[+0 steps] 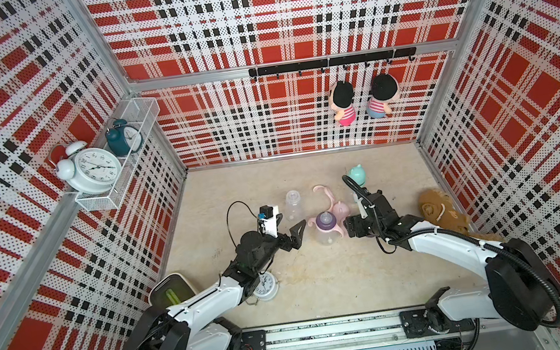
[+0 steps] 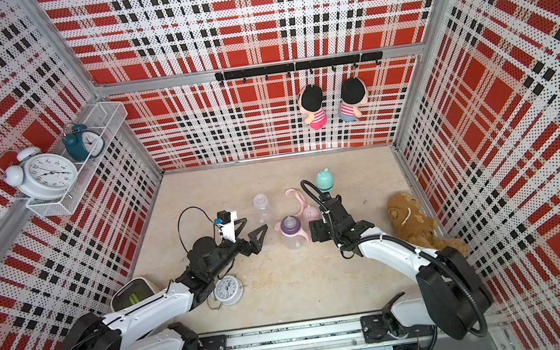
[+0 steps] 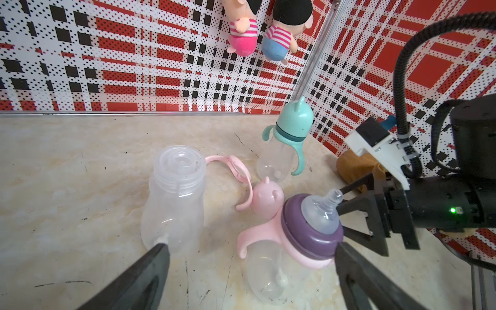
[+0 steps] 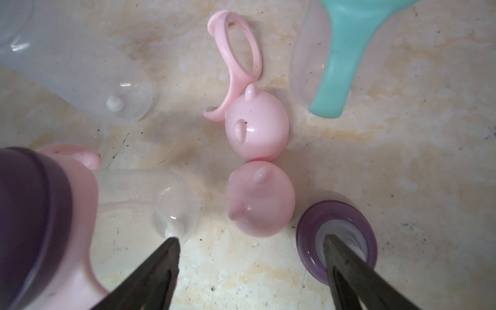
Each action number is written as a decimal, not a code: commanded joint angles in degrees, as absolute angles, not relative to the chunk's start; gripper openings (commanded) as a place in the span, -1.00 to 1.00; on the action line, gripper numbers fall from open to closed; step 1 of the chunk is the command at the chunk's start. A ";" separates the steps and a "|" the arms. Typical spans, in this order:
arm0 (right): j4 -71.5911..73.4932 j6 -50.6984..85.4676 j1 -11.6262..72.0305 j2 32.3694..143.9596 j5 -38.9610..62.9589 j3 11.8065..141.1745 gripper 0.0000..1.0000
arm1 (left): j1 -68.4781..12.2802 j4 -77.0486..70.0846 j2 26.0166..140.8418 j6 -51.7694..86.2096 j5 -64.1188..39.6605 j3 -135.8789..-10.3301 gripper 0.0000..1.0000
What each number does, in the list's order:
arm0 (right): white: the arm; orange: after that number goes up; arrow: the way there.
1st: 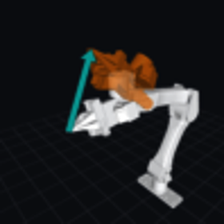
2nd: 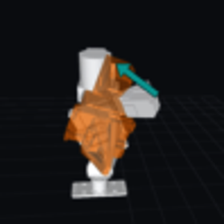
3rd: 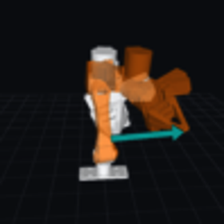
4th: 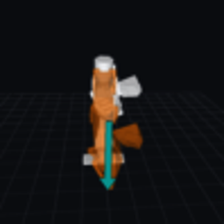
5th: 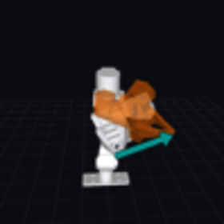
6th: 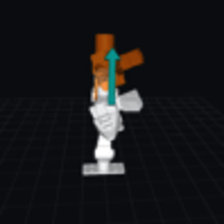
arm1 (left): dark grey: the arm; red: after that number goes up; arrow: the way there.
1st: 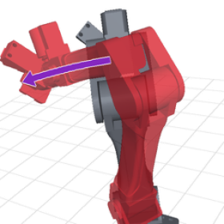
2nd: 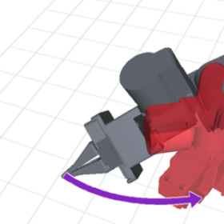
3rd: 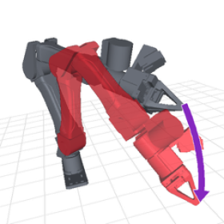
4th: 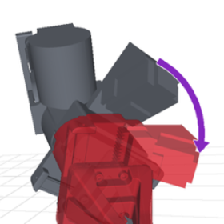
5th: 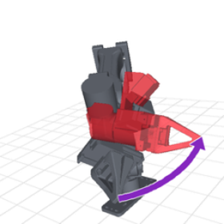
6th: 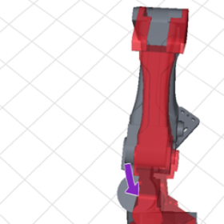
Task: Assemble the baby bottles
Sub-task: Pick up the lid from the center of the board.
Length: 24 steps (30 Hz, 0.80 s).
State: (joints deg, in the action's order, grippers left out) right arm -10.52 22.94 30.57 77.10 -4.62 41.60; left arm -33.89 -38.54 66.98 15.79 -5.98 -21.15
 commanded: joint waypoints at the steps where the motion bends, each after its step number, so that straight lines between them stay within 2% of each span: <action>1: -5.51 21.98 30.24 79.17 -2.92 41.26 0.72 | -34.20 -39.73 66.21 14.68 -6.15 -22.11 0.97; 11: -2.51 21.37 30.31 87.68 -4.45 42.89 0.67 | -34.19 -39.73 65.40 14.68 -5.98 -21.46 0.96; 24: 0.79 19.21 30.24 93.09 -6.57 43.57 0.60 | -34.20 -39.73 65.13 14.50 -5.73 -21.20 0.96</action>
